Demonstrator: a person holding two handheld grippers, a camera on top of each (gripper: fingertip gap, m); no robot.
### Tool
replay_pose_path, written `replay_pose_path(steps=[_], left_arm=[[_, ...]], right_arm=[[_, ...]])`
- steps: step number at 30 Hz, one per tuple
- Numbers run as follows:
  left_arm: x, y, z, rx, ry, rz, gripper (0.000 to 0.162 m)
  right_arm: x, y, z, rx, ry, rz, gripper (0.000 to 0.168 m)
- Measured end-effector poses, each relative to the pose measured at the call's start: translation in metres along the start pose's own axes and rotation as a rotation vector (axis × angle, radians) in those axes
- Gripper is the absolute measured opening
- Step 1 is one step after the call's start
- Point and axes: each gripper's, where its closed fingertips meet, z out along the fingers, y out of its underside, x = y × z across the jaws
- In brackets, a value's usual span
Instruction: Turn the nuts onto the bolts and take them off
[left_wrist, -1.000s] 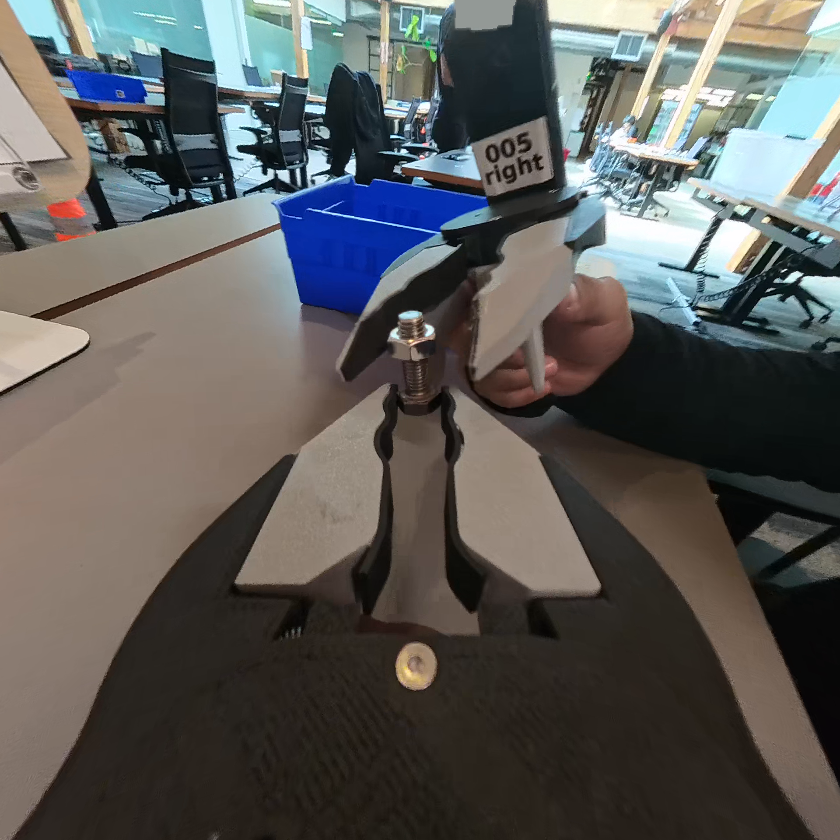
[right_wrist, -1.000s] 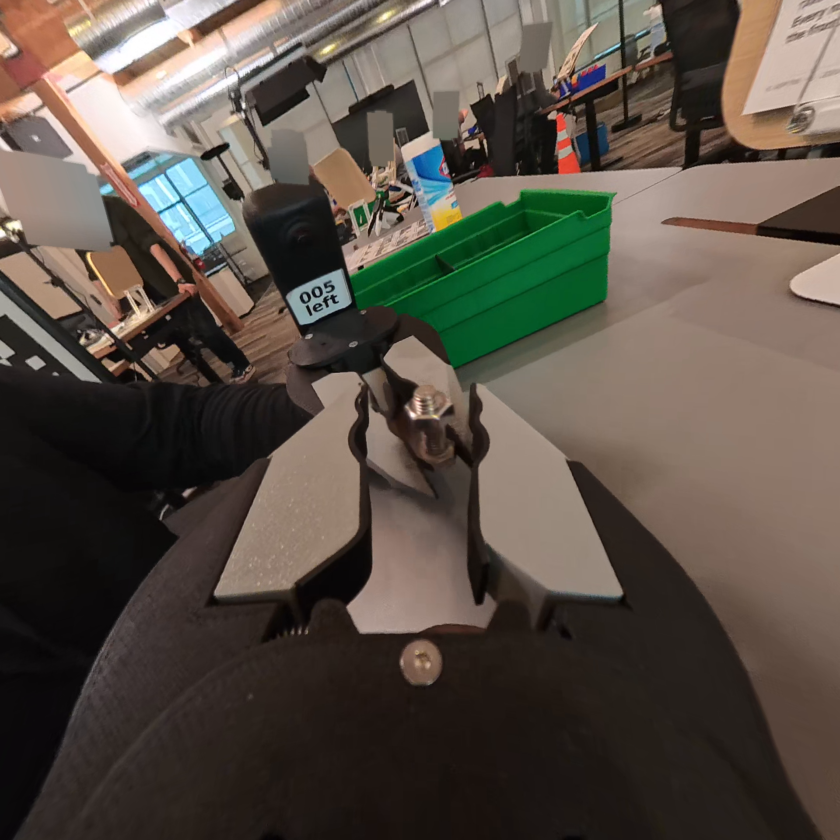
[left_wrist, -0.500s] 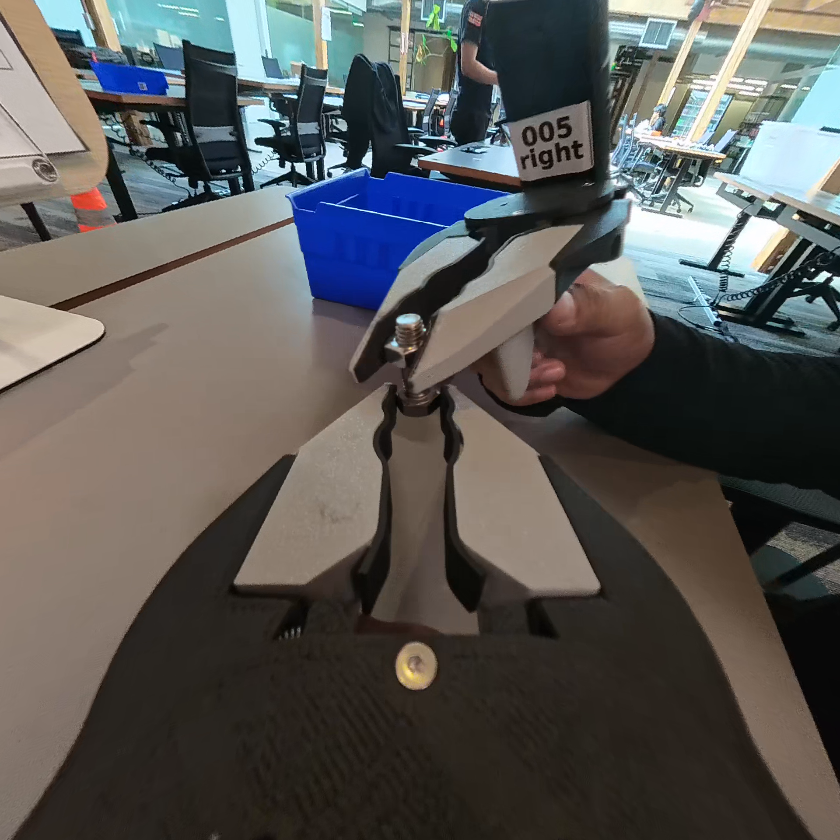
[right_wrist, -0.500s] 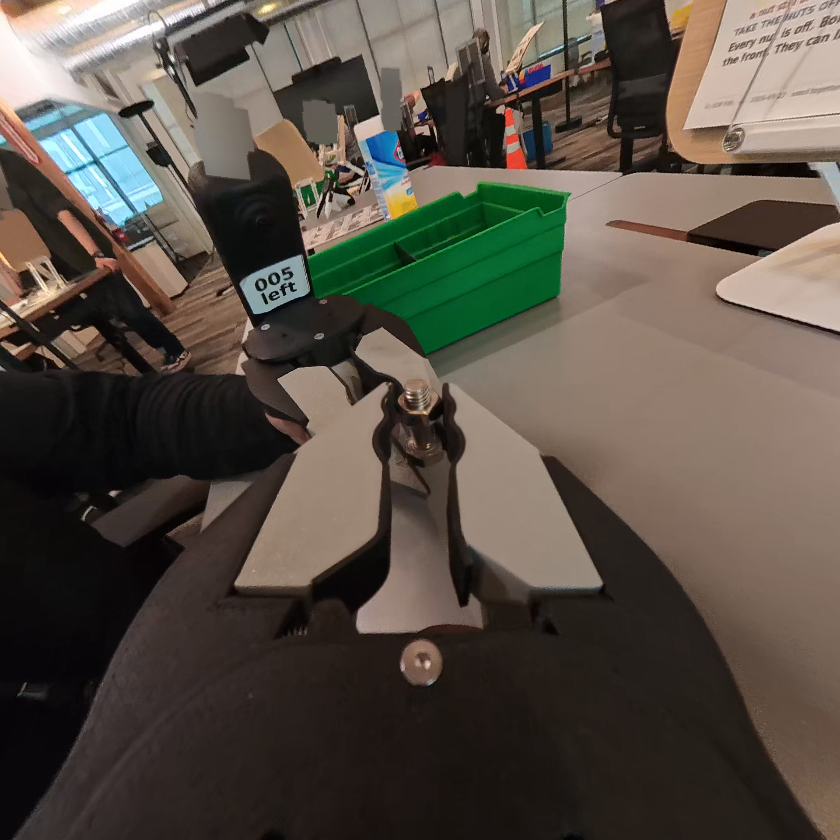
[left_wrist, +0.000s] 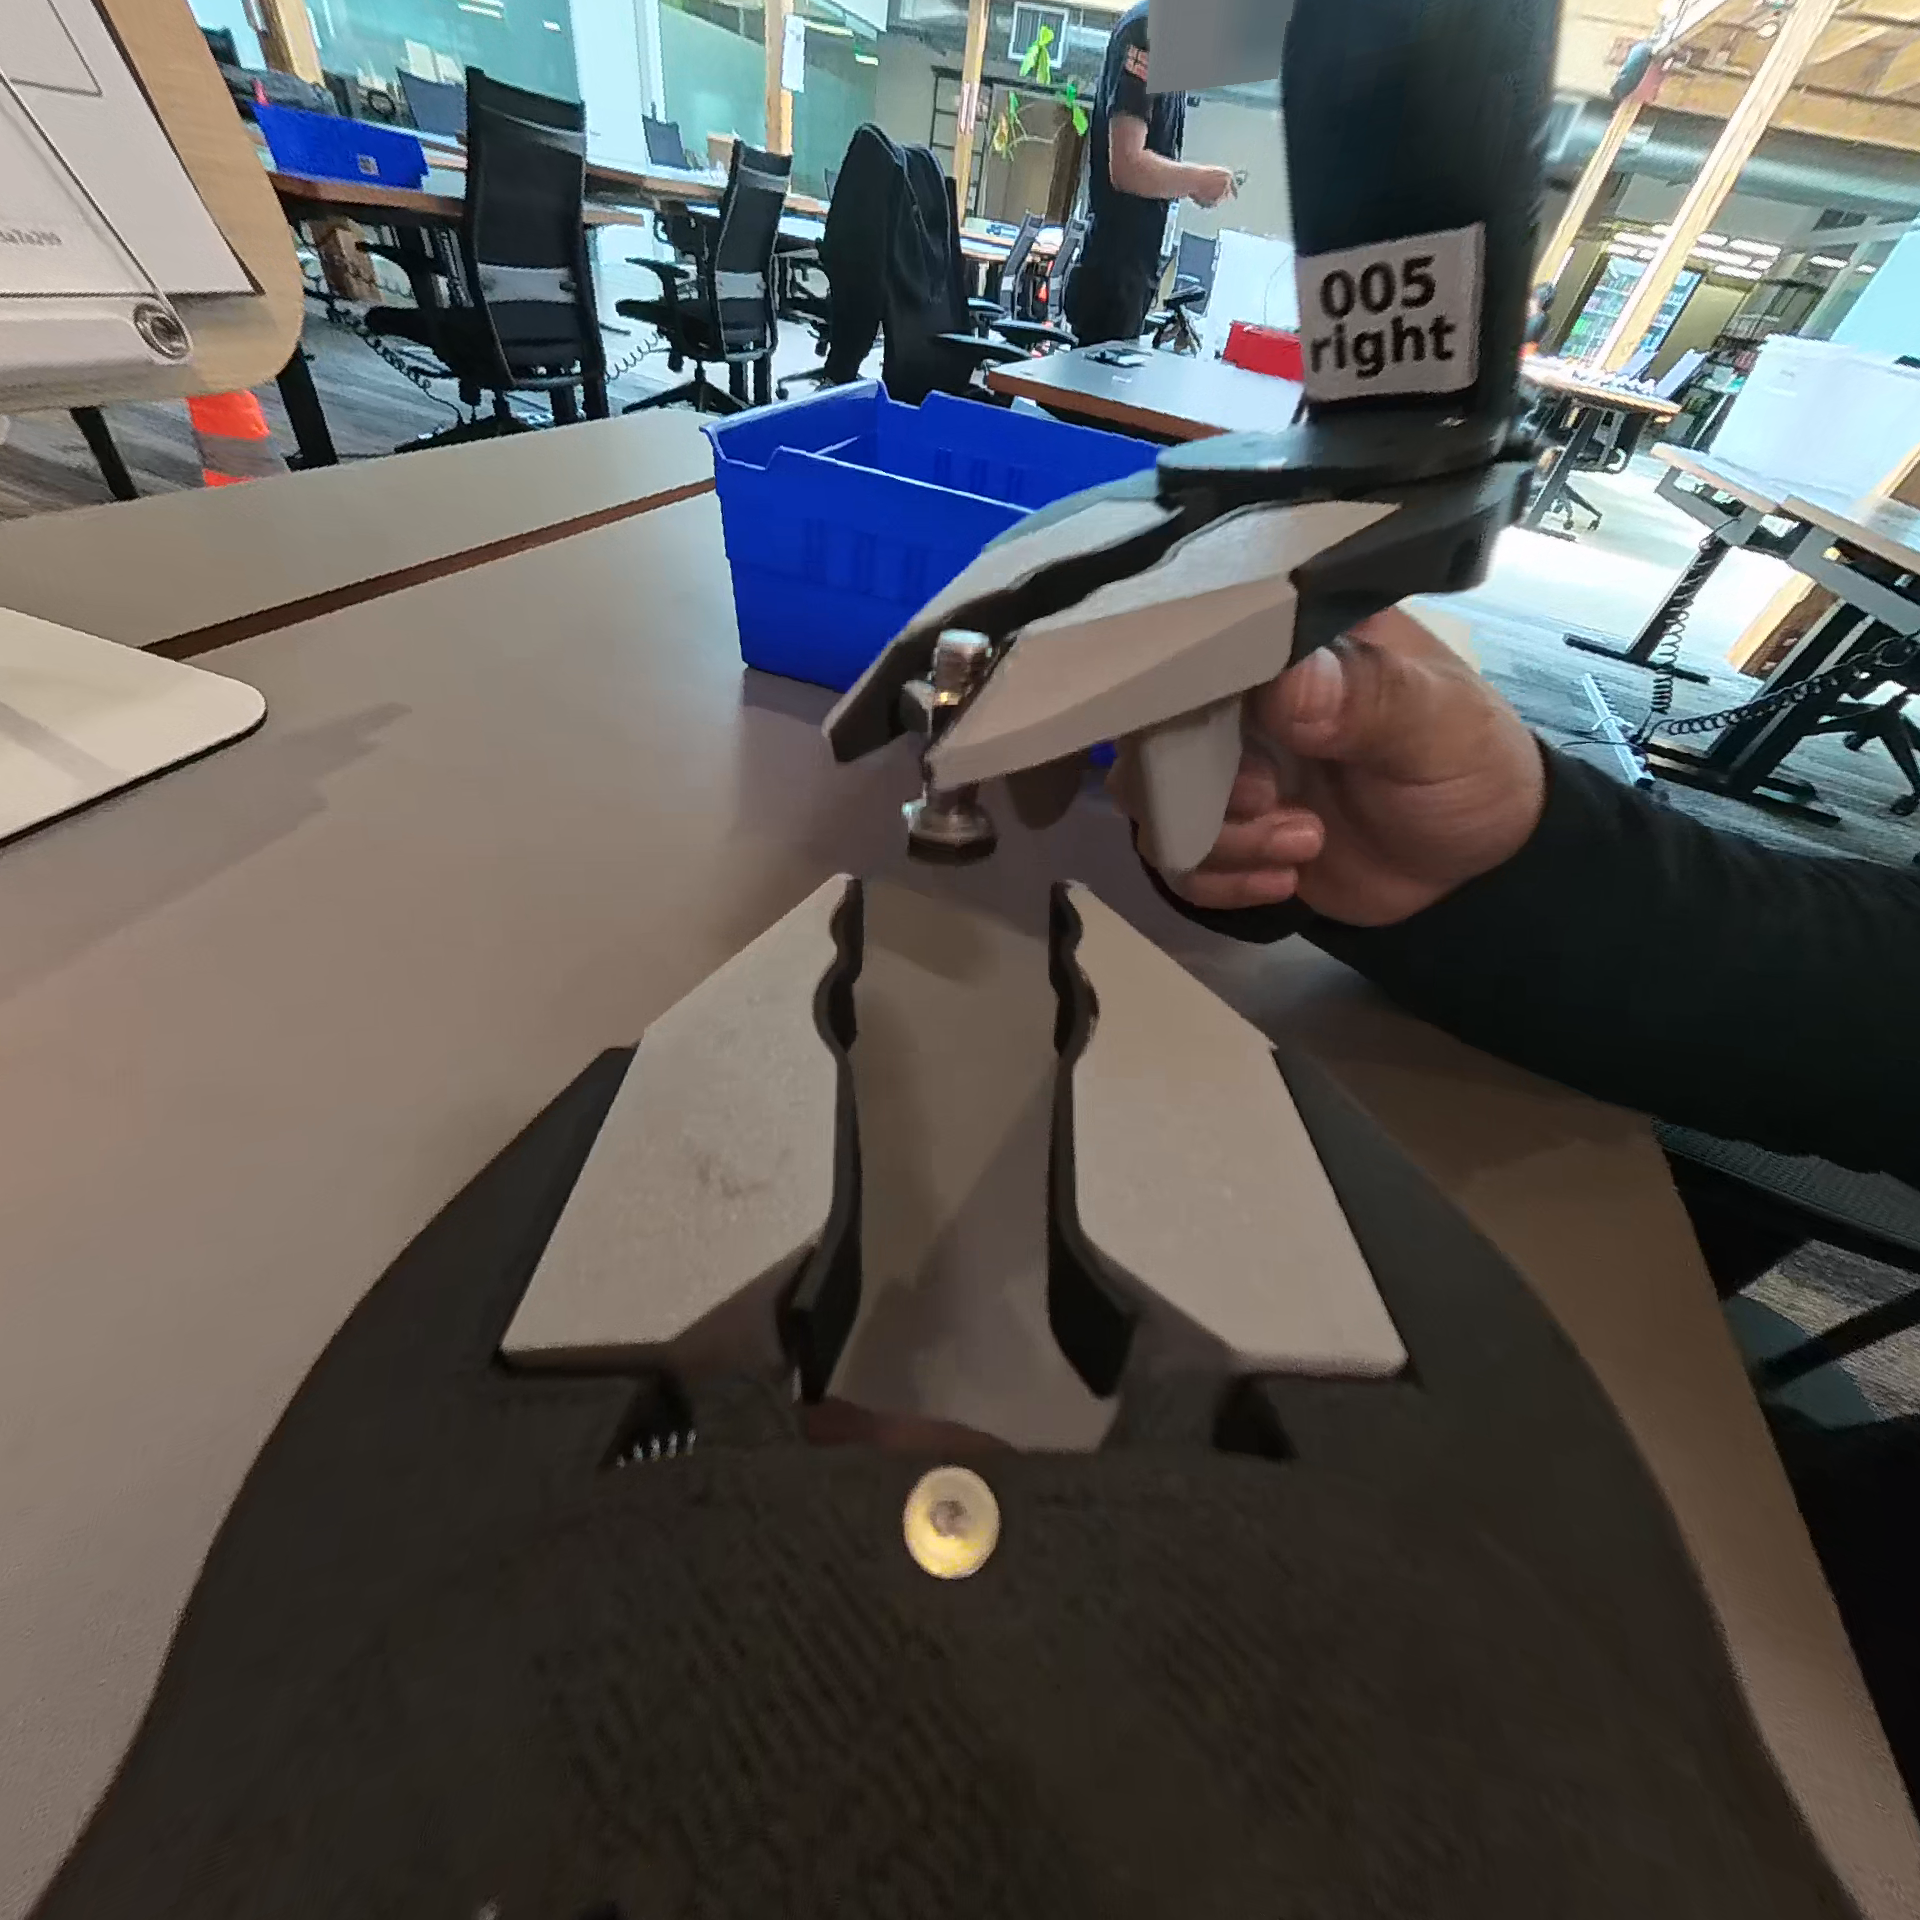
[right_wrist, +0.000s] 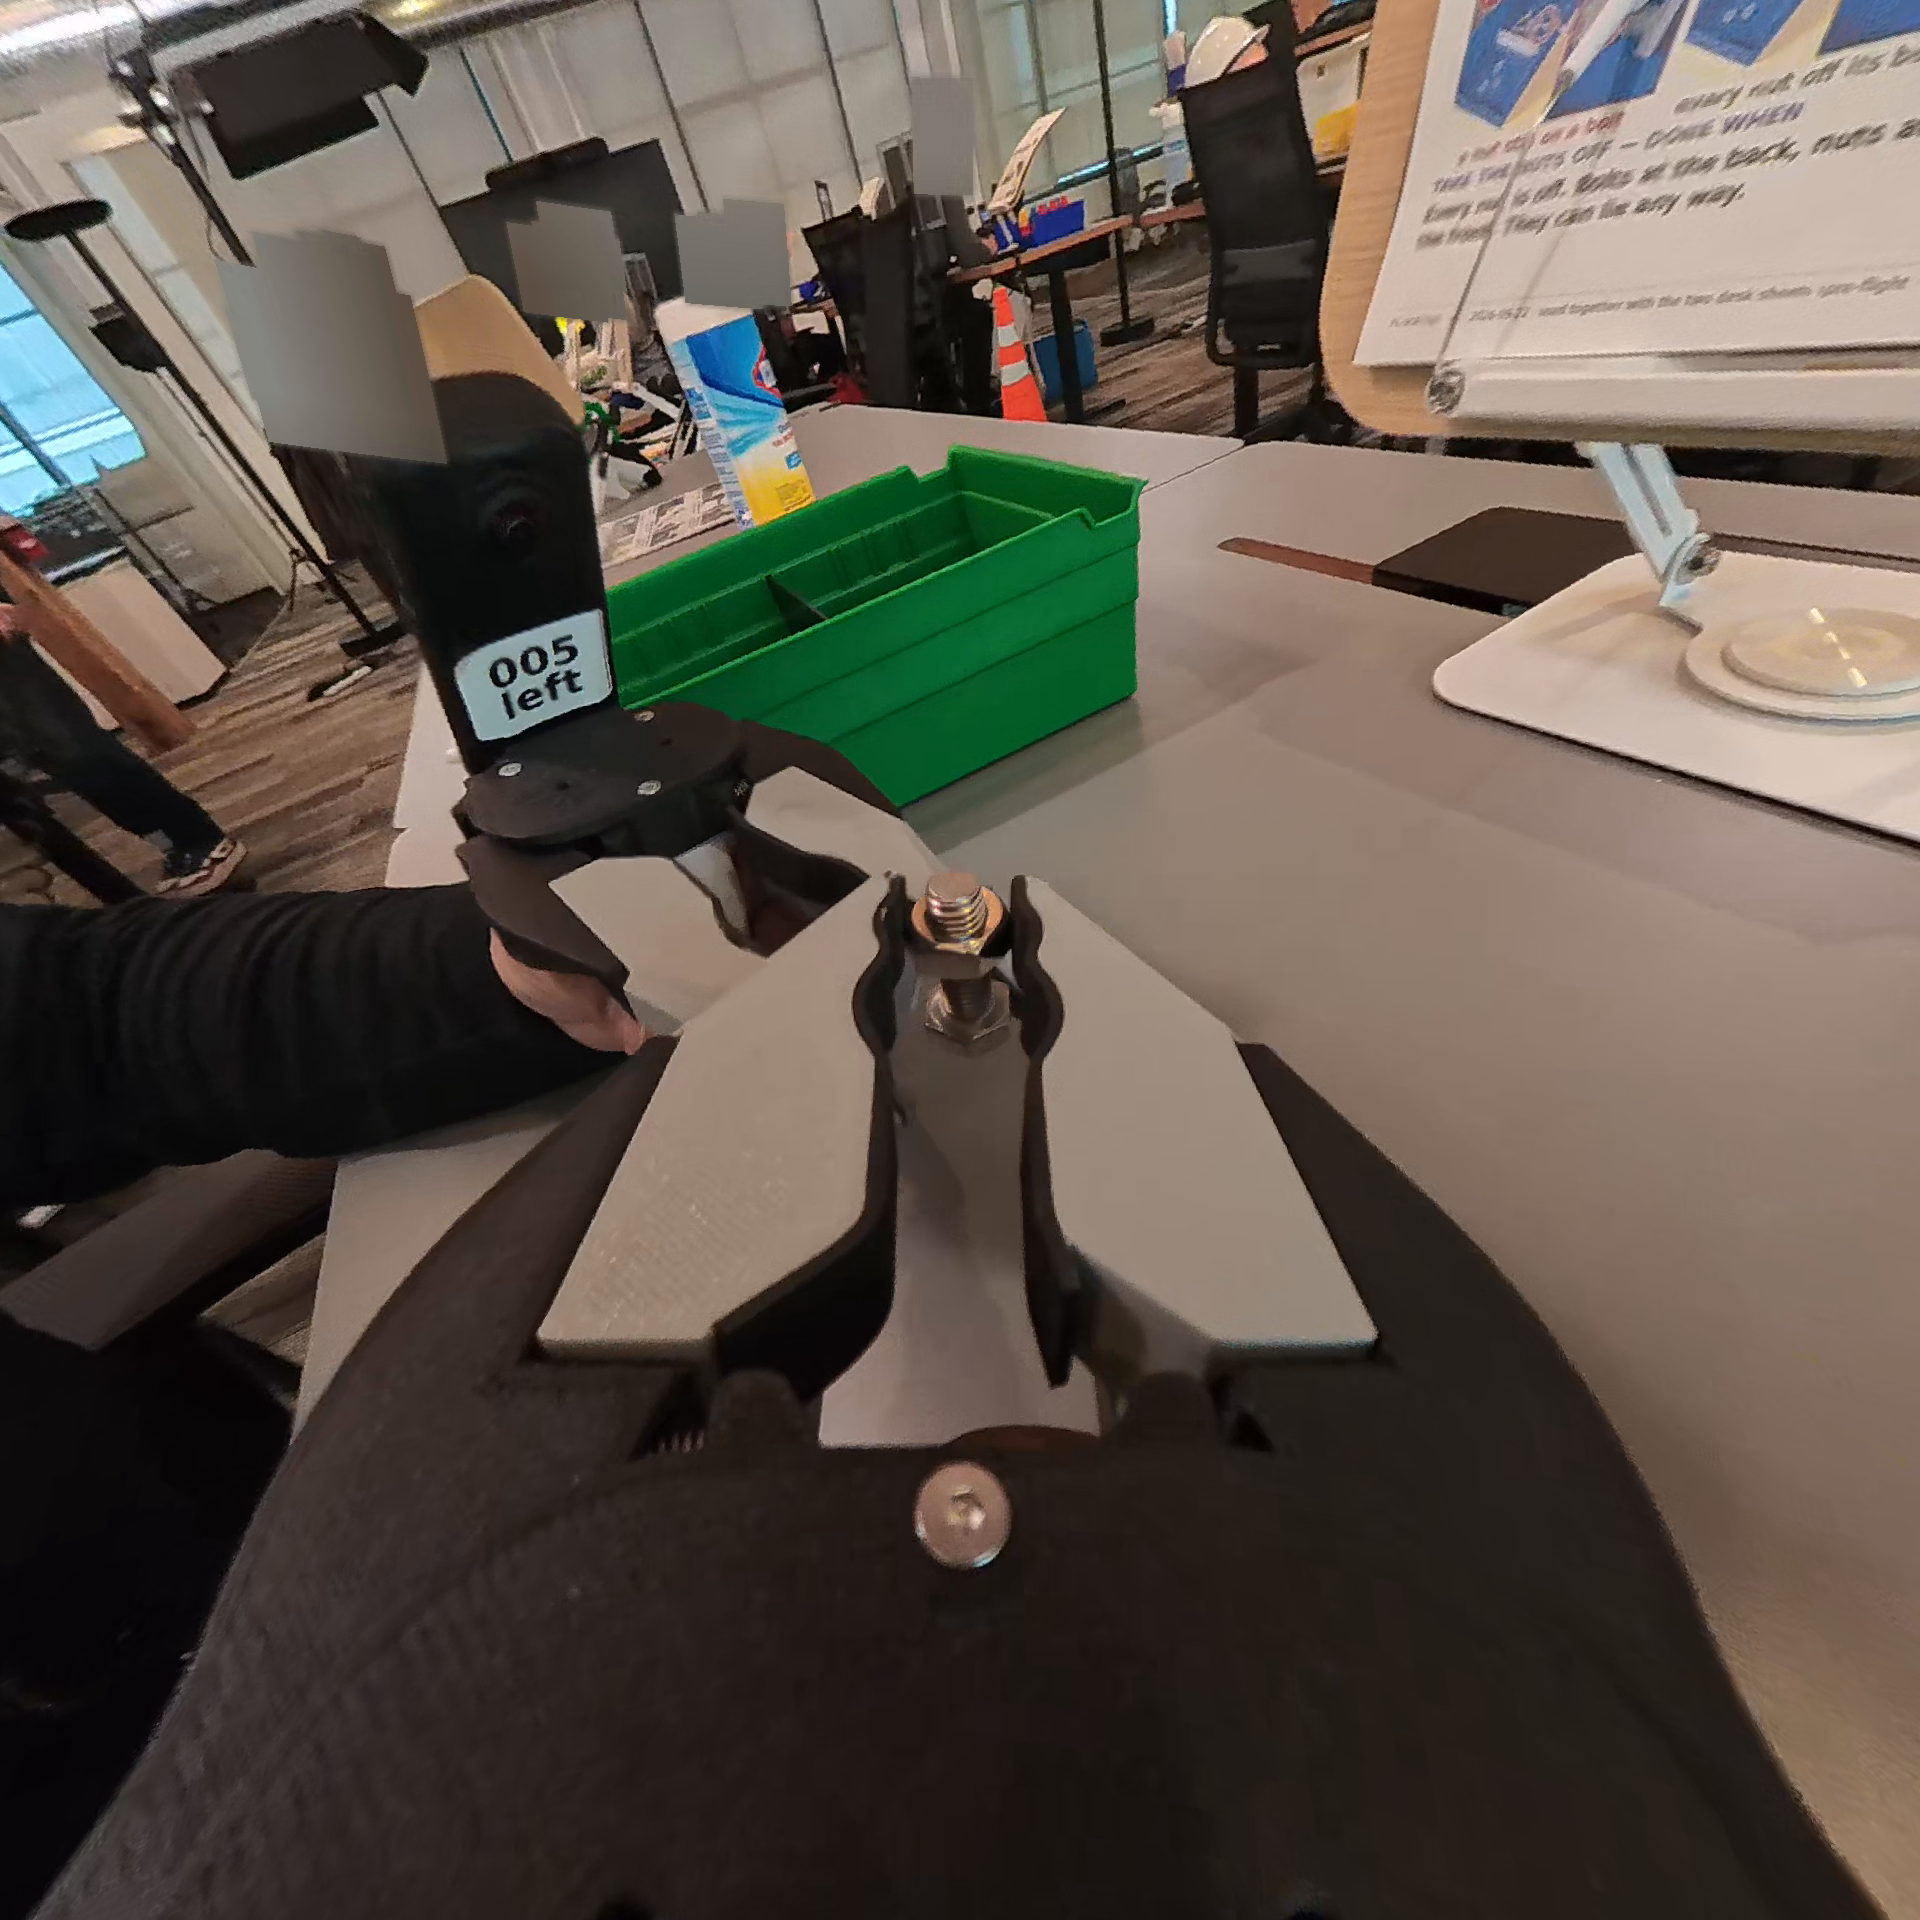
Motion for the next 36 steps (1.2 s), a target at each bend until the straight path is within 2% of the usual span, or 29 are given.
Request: replay_pose_path(steps=[4, 8, 12, 15, 18, 22, 25, 27, 29, 32, 36], left_arm=[[0.0, 0.008, 0.004, -0.042, 0.01, -0.022, 0.045], [-0.004, 0.016, 0.006, -0.079, -0.007, -0.027, 0.045], [-0.009, 0.018, 0.006, -0.094, -0.036, -0.04, 0.041], [-0.011, 0.021, 0.006, -0.112, -0.054, -0.048, 0.038], [-0.008, 0.022, 0.007, -0.121, -0.05, -0.04, 0.037], [-0.008, 0.022, 0.008, -0.121, -0.049, -0.037, 0.036], [-0.009, 0.022, 0.008, -0.121, -0.042, -0.052, 0.036], [-0.009, 0.022, 0.007, -0.119, -0.038, -0.059, 0.036], [-0.008, 0.022, 0.007, -0.117, -0.034, -0.062, 0.036], [-0.009, 0.022, 0.007, -0.12, -0.031, -0.07, 0.036], [-0.008, 0.024, 0.008, -0.129, -0.023, -0.071, 0.036]], right_arm=[[0.006, -0.015, -0.017, 0.031, 0.092, -0.027, 0.017], [0.012, -0.045, -0.052, 0.036, 0.208, -0.081, 0.017], [0.031, -0.089, -0.114, 0.081, 0.378, -0.124, 0.016], [0.065, -0.101, -0.17, 0.072, 0.555, -0.119, 0.017], [0.105, -0.079, -0.217, -0.009, 0.704, -0.063, 0.017], [0.149, -0.019, -0.255, -0.159, 0.831, 0.059, 0.017], [0.169, 0.025, -0.266, -0.28, 0.875, 0.142, 0.018], [0.179, 0.034, -0.271, -0.304, 0.899, 0.15, 0.023], [0.184, 0.024, -0.279, -0.278, 0.941, 0.114, 0.026], [0.171, -0.011, -0.277, -0.182, 0.932, 0.057, 0.029], [0.123, -0.052, -0.237, -0.077, 0.791, -0.055, 0.032]])
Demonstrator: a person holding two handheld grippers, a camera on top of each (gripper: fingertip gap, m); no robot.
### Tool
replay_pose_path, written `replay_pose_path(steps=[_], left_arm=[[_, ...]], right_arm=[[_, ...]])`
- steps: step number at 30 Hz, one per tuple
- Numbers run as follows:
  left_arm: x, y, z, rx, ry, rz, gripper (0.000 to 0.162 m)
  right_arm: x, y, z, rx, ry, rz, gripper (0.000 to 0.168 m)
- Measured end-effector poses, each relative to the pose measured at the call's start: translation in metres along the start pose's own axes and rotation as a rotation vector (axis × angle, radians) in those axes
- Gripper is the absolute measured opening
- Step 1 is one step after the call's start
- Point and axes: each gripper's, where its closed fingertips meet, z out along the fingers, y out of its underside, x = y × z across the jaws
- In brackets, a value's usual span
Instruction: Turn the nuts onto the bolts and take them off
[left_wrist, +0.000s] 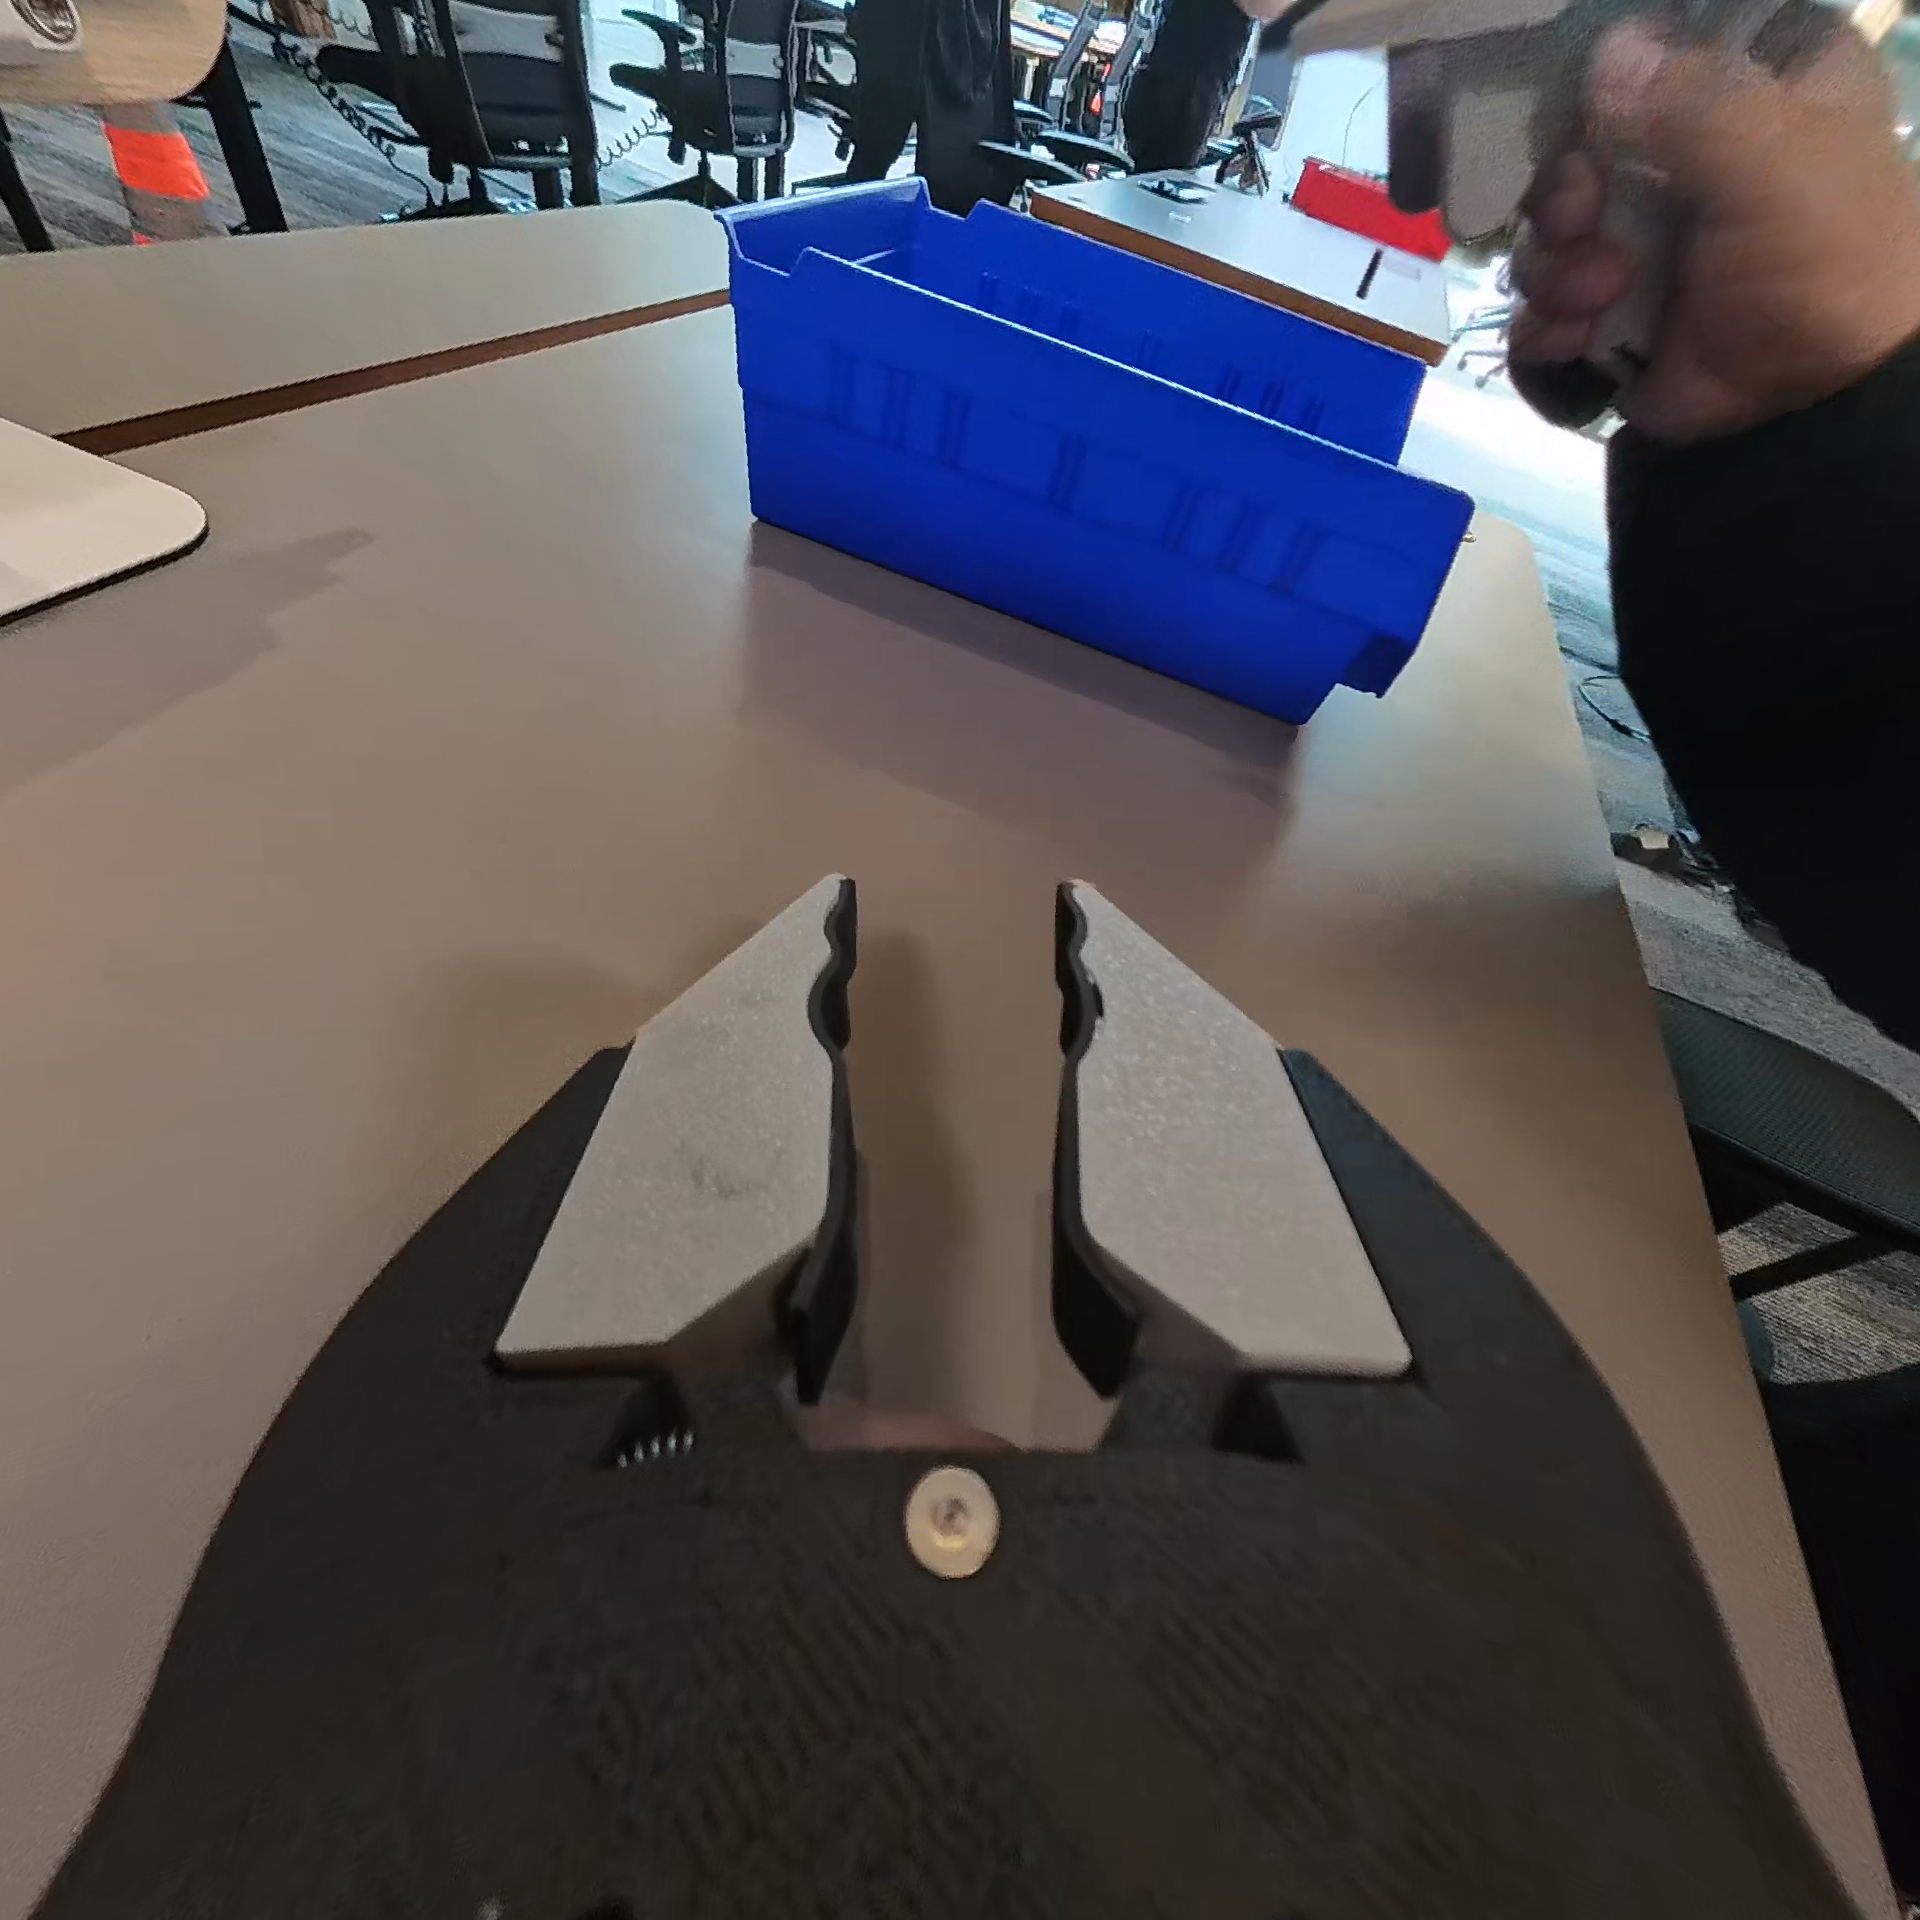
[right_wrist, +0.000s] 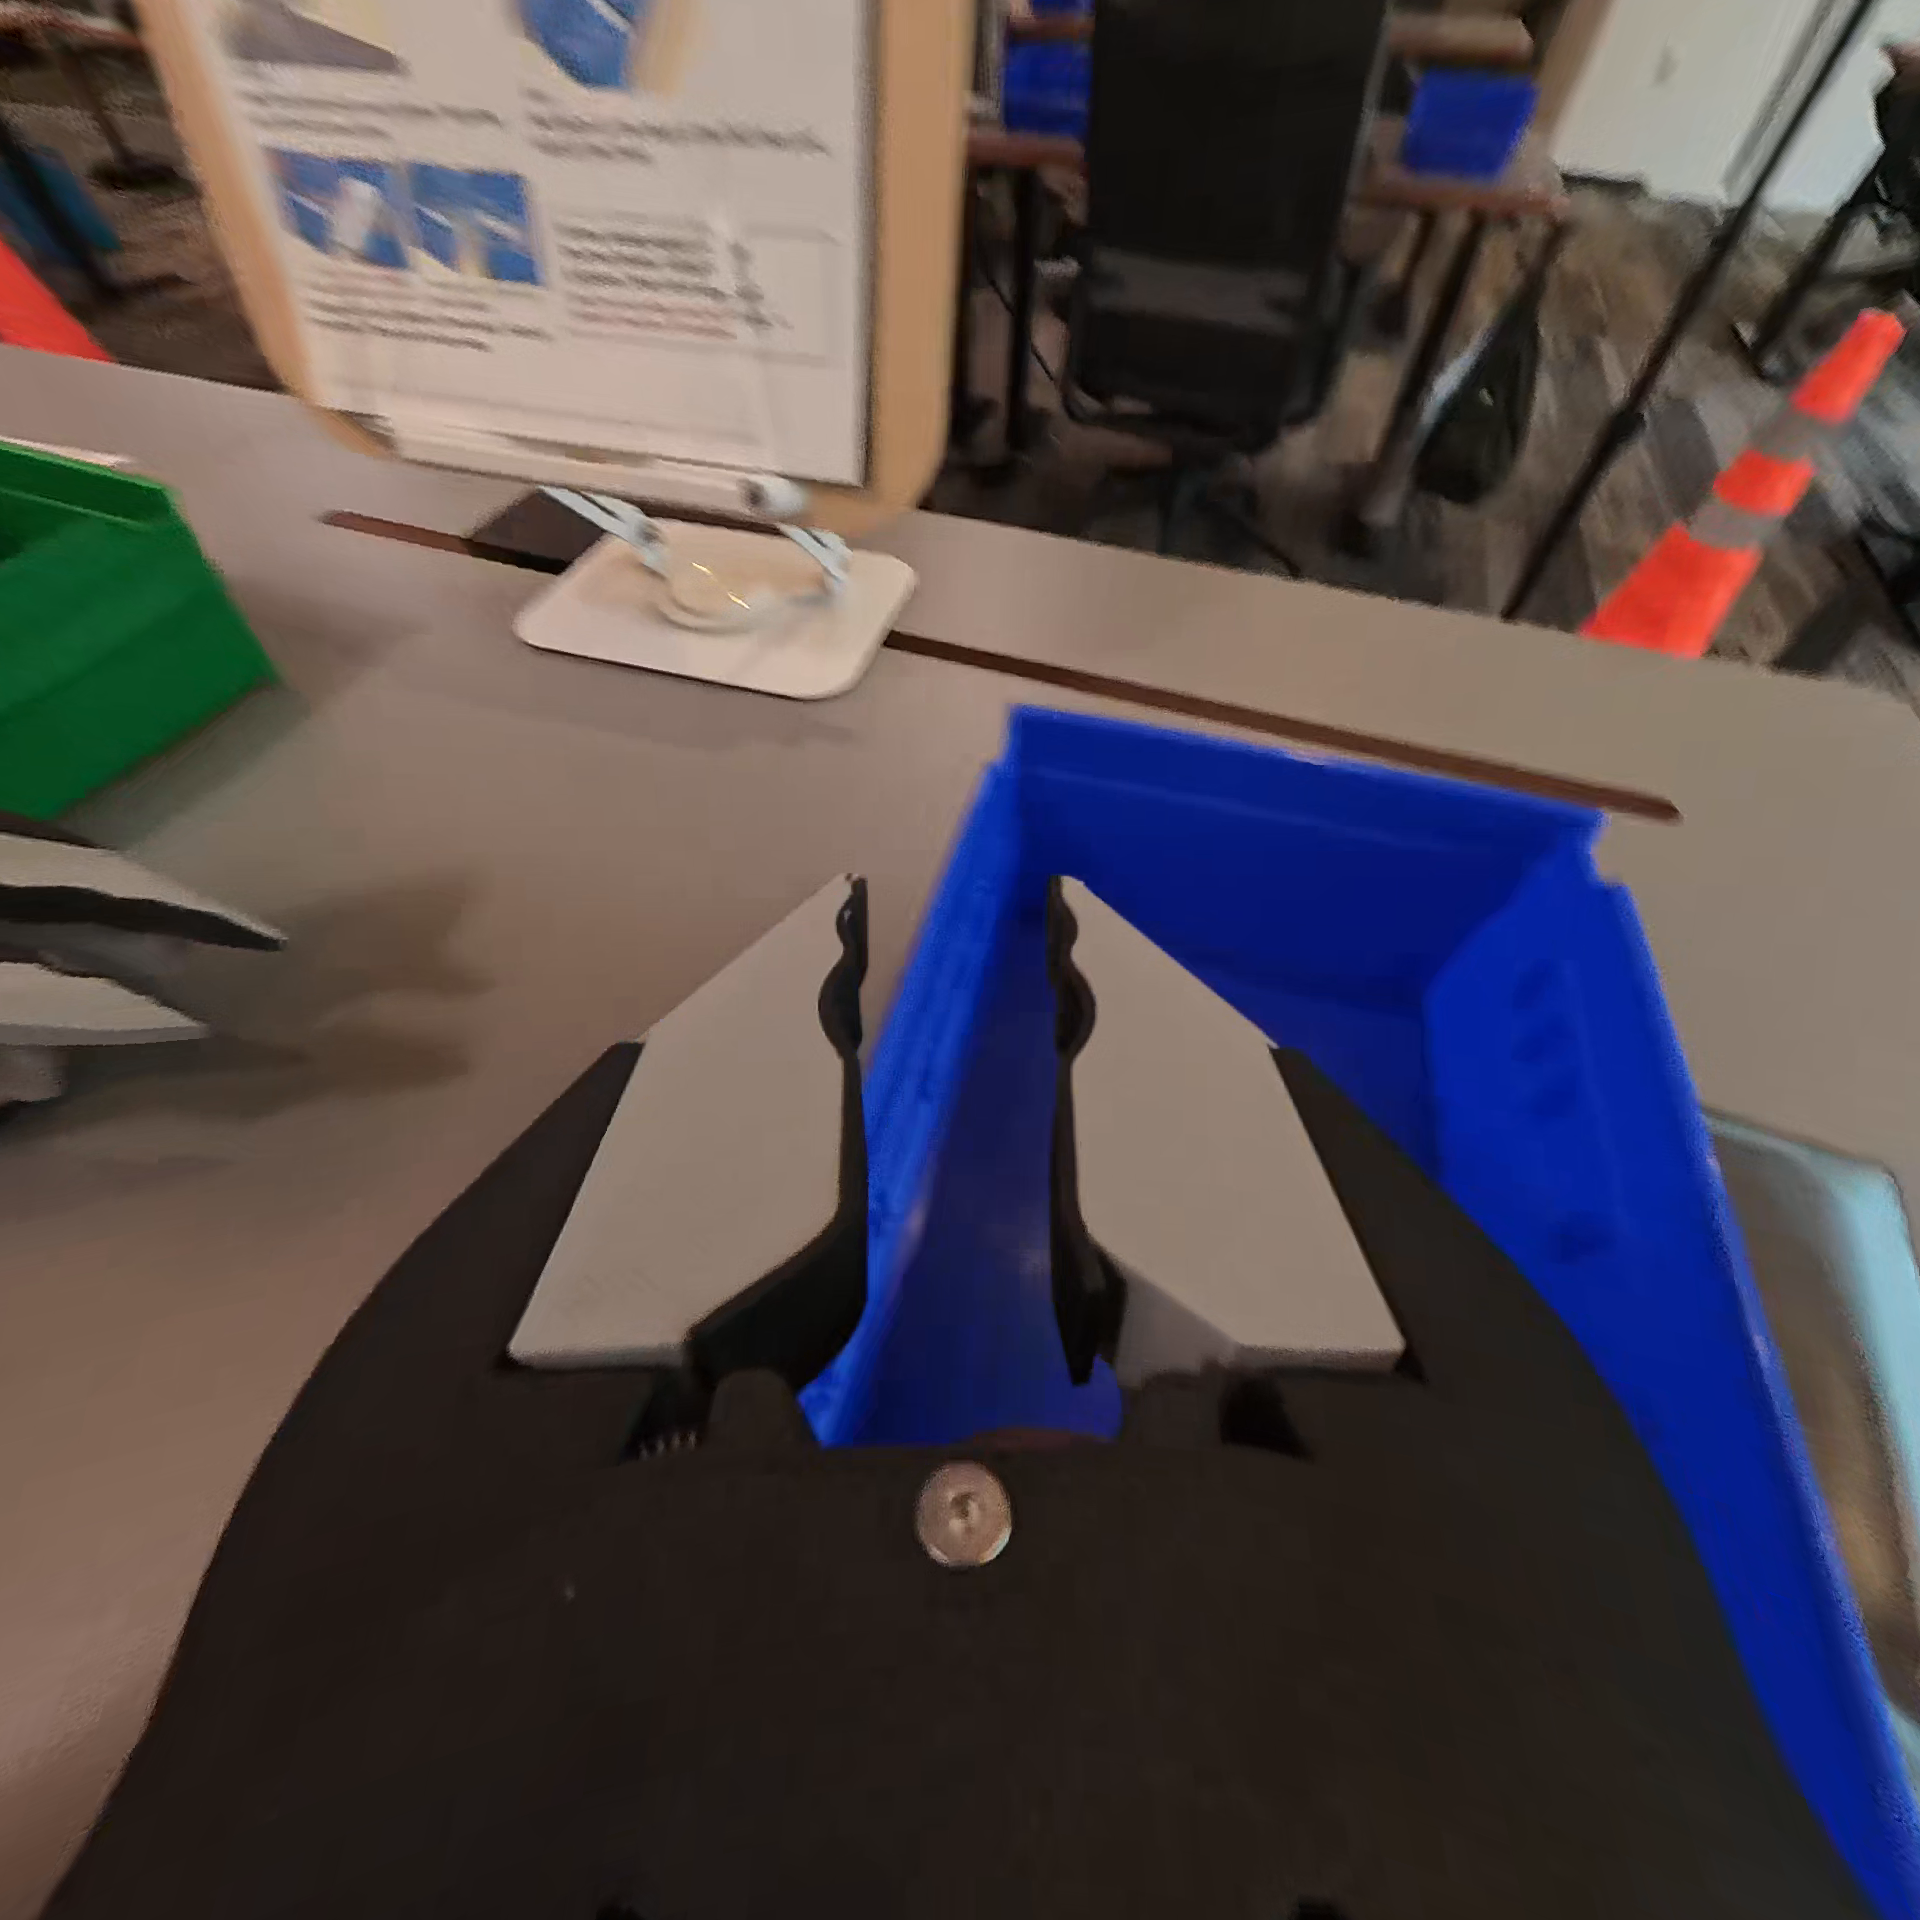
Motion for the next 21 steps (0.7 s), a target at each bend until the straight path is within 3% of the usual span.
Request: replay_pose_path(steps=[4, 6, 10, 15, 21], left_arm=[[0.001, 0.0, 0.0, -0.003, 0.0, 0.014, 0.036], [0.002, 0.001, 0.001, -0.01, 0.001, 0.021, 0.036], [0.005, 0.002, 0.001, -0.012, 0.001, 0.044, 0.037], [0.012, 0.007, 0.002, -0.041, 0.003, 0.096, 0.037], [0.029, 0.013, 0.006, -0.076, 0.051, 0.092, 0.038]], right_arm=[[-0.084, -0.015, 0.014, 0.041, -0.192, -0.095, 0.033], [-0.125, -0.009, 0.034, -0.003, -0.291, -0.142, 0.036], [-0.172, 0.019, 0.089, -0.068, -0.339, -0.207, 0.037], [-0.187, 0.059, 0.137, -0.11, -0.336, -0.206, 0.039], [-0.185, 0.076, 0.138, -0.09, -0.354, -0.252, 0.044]])
